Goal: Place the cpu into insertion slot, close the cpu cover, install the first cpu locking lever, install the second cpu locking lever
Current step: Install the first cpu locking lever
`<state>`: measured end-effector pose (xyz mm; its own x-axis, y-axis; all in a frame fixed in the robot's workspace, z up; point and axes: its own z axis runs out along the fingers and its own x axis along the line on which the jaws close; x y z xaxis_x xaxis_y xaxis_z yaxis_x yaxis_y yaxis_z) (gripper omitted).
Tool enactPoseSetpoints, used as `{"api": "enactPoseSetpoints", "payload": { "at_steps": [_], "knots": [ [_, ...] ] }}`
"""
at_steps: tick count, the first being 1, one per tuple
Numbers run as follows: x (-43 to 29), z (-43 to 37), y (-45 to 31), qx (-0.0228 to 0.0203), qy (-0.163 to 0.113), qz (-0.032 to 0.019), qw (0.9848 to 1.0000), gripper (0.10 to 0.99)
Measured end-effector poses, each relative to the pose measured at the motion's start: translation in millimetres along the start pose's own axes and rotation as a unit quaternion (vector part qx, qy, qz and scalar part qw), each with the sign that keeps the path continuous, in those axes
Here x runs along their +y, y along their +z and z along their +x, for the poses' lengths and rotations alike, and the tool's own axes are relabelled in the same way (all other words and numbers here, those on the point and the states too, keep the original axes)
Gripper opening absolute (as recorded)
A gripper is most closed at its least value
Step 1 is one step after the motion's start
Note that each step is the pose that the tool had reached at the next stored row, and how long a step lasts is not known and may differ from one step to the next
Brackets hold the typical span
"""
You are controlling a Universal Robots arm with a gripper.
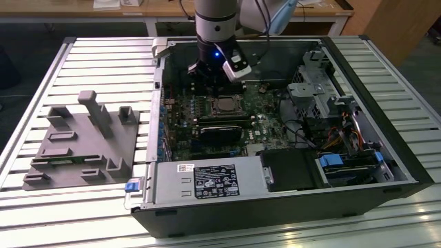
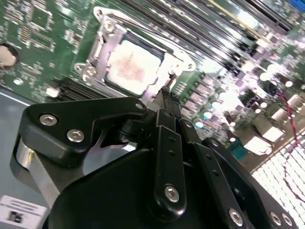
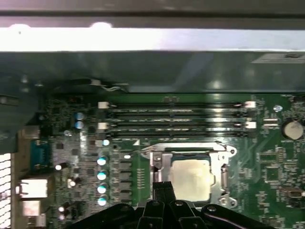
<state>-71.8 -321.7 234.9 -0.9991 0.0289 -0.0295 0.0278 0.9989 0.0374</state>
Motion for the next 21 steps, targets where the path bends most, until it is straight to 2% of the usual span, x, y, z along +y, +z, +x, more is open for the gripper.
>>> {"api": "enactPoseSetpoints", "payload": {
  "at_steps": [9, 11, 13, 17, 21],
  "knots": [
    [-0.6, 21.1, -0.6, -0.0001, 0.0, -0.0001, 1.0, 0.106],
    [-0.7, 23.9, -0.6, 0.0, 0.0, -0.004, 1.0, 0.106],
    [-0.8, 25.8, -0.6, 0.0001, 0.0, -0.0177, 0.9998, 0.106],
    [-1.0, 29.9, -0.6, 0.0005, 0.001, -0.0516, 0.9987, 0.106],
    [-1.2, 34.6, -0.5, 0.0005, 0.002, -0.0788, 0.9969, 0.106]
  ]
}}
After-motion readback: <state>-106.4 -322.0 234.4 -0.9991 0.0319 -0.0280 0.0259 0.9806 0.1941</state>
